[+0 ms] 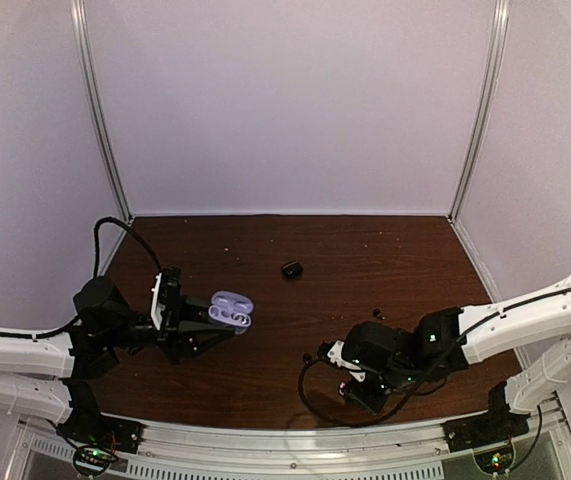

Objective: Insert the wireless bluetooth earbuds into the charging case
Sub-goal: Move the left earbud to the center of the board.

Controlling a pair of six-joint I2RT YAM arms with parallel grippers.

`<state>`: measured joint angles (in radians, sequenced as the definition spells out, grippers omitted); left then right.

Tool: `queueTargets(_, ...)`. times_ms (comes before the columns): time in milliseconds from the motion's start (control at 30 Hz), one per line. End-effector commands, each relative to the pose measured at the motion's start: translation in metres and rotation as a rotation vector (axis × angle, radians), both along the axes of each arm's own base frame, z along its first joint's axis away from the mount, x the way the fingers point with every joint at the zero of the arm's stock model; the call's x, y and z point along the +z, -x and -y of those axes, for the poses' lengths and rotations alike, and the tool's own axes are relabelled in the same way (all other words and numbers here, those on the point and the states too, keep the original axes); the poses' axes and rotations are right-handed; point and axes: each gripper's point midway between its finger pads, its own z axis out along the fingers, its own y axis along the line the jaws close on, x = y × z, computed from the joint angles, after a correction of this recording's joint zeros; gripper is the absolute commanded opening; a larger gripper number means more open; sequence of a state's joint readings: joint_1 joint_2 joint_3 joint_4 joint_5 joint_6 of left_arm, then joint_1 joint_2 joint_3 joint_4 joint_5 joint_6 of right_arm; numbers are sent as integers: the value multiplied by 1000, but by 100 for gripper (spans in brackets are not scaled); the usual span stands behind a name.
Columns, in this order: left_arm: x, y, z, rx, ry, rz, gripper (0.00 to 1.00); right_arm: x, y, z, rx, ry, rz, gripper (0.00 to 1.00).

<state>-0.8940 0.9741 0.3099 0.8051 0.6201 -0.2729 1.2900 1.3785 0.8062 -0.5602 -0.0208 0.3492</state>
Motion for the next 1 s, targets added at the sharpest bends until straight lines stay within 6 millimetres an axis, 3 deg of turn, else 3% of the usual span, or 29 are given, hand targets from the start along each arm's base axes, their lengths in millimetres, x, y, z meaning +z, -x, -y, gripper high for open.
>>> queueTargets(0,9,-2,-3,22,31,17,0,-11,-7,2,-38,37,24,28)
queueTargets(233,9,-2,-3,27,33,16,0,-35,0,-5,-16,48,-30,21)
queueTargets(500,11,-3,-2,29,27,26,0,-47,-20,-11,-57,63,-17,17)
queueTargets(800,10,-5,-1,35,22,28,0,-47,-82,-5,-174,16,6,18)
queueTargets(967,9,-6,-1,42,18,28,0,-47,-113,-11,-204,-29,-2,20)
